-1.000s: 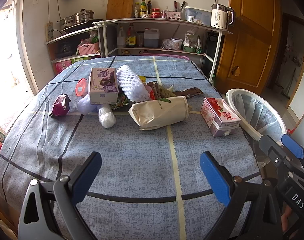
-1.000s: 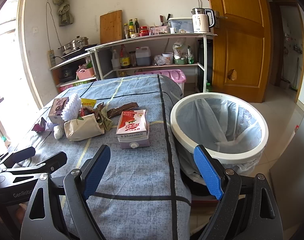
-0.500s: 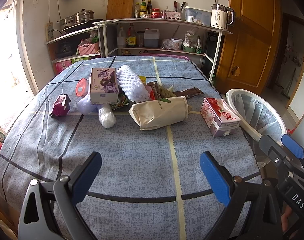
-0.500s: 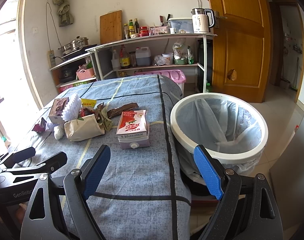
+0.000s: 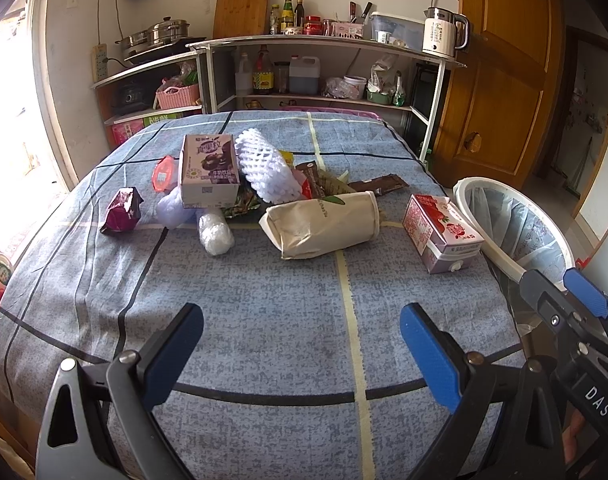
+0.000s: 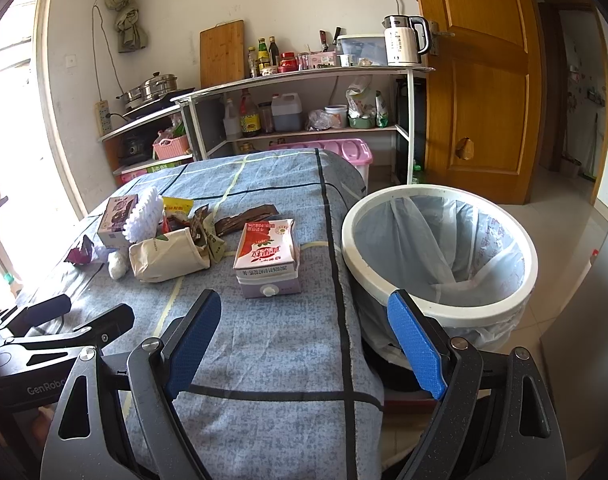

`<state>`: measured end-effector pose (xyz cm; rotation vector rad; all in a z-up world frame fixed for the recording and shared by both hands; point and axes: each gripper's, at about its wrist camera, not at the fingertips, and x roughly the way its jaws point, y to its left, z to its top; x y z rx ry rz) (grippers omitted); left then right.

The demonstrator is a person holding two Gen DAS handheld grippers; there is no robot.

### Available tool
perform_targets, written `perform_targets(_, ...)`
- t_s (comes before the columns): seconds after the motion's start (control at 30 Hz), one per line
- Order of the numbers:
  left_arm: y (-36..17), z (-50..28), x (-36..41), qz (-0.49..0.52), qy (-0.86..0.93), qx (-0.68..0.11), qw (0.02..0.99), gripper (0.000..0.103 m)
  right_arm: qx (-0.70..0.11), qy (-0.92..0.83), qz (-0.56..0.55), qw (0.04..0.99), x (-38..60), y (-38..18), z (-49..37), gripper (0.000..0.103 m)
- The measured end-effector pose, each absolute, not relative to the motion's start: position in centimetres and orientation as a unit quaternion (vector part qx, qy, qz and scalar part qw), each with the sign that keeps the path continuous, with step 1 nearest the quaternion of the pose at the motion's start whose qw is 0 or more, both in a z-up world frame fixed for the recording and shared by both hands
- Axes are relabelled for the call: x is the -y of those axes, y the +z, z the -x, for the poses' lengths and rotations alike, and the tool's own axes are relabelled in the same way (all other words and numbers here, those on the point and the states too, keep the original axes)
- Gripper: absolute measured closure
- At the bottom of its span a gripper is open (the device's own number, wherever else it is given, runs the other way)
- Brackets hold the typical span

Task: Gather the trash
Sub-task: 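Grasp the red-and-white milk carton with the right tool while the left tool grasps the pink snack bag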

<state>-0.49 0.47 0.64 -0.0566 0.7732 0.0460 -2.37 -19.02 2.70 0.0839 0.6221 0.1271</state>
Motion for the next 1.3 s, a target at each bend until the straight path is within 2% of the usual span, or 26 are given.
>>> perform_targets(0.3,0.1,-0.4,-1.5,0.035,0.021,-0.387,0.921,0.003,-0.304,0.066,-0.048,0.949,19.3,2.7,1.2,0.017)
perform_targets(0.63,-0.5,-2.6,-7.1,0.062,0.065,-0.395,0.914,0.003,-0.326,0.097,-0.058,0.939,18.2,1.7,-3.8,0.017)
perform_targets(1.13,-1.1,-5.5,-16.0,0.108,0.107,-0.391,0.908,0.003,-0.375,0.09,0.004,0.923,15.0,-0.4,-8.7,0.017)
perform_targets(1.2,-1.3,-5.7,-16.8,0.111,0.111,-0.392,0.907,0.003,-0.376,0.087,0.001,0.923,15.1,-0.5,-9.0,0.02)
perform_targets(1.27,-1.6,-6.3,-17.6,0.108,0.122,-0.391,0.906,0.003,-0.379,0.078,-0.001,0.922,15.1,-0.6,-9.3,0.035)
perform_targets(1.3,-1.7,-6.6,-18.0,0.111,0.124,-0.393,0.904,0.003,-0.381,0.078,-0.004,0.921,15.2,-0.6,-9.3,0.038)
